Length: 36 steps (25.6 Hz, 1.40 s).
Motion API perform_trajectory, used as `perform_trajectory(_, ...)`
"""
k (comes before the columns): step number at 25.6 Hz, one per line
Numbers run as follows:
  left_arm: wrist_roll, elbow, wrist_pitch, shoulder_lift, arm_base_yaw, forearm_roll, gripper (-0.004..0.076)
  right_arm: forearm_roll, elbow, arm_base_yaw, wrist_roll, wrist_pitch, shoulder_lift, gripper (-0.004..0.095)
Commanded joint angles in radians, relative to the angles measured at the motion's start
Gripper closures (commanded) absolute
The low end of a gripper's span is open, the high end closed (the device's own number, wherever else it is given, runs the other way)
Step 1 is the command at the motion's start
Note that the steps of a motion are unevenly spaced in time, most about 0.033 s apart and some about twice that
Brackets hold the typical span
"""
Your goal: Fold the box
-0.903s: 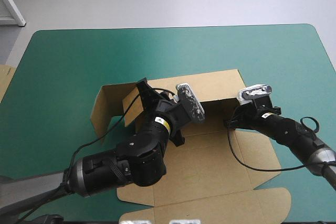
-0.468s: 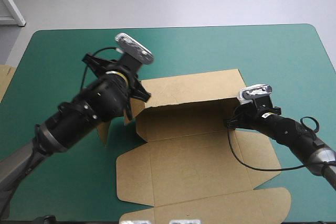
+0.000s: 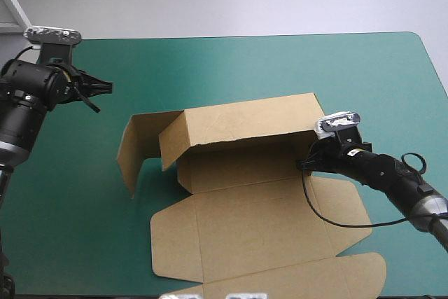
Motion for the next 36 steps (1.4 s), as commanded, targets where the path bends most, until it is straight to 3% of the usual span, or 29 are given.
perform_trajectory(1,0.037,-0.009,-0.032,-0.035,0.064,-0.063,0.052,0.017,-0.102,0.001,0.038,0.069,-0.021,0.0927)
perform_trajectory(3,0.039,0.018,-0.031,-0.035,0.072,-0.075,0.052,-0.034,-0.152,0.001,0.103,0.123,-0.021,0.0927)
perform_trajectory(10,0.038,0.148,-0.07,-0.035,0.072,-0.089,0.052,-0.502,-0.385,0.001,0.539,0.355,-0.013,0.0927)
perform_trajectory(12,0.038,0.172,-0.087,-0.035,0.072,-0.093,0.052,-0.562,-0.437,0.001,0.594,0.428,-0.001,0.0927)
perform_trajectory(16,0.038,0.186,-0.101,-0.035,0.072,-0.102,0.052,-0.562,-0.548,0.001,0.598,0.562,0.051,0.0927)
perform_trajectory(21,0.038,0.186,-0.101,-0.035,0.072,-0.119,0.052,-0.557,-0.639,0.001,0.607,0.654,0.147,0.0927)
perform_trajectory(29,0.042,0.186,-0.095,-0.035,0.07,-0.138,0.052,-0.557,-0.809,0.001,0.619,0.692,0.382,0.0915)
perform_trajectory(31,0.044,0.186,-0.083,-0.035,0.07,-0.138,0.052,-0.56,-0.856,0.001,0.602,0.681,0.419,0.0811)
perform_trajectory(34,0.044,0.187,-0.079,-0.035,0.07,-0.138,0.052,-0.591,-0.884,0.001,0.597,0.656,0.428,0.0488)
perform_trajectory(36,0.044,0.187,-0.081,-0.035,0.07,-0.139,0.052,-0.611,-0.887,0.001,0.604,0.668,0.426,0.0437)
